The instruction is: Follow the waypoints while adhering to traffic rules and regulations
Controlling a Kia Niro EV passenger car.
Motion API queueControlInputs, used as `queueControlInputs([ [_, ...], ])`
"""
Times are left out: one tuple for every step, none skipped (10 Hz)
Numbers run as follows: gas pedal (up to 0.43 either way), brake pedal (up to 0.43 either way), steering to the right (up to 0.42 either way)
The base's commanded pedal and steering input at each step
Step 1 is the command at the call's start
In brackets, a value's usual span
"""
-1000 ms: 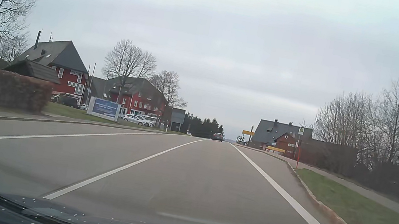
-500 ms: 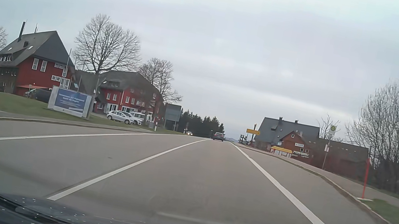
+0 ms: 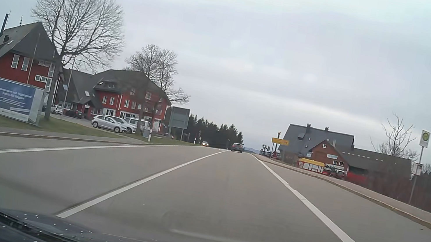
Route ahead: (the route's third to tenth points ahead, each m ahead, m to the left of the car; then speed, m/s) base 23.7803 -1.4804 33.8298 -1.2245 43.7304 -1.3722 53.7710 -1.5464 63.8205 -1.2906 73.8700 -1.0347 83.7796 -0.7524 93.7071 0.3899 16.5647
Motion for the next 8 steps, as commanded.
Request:
queueControlInputs([
  [0.0,0.0,0.002],
  [0.0,0.0,0.002],
  [0.0,0.0,0.003],
  [0.0,0.0,0.005],
  [0.0,0.0,0.007],
  [0.0,0.0,0.008],
  [0.0,0.0,0.008],
  [0.02,0.0,0.009],
])
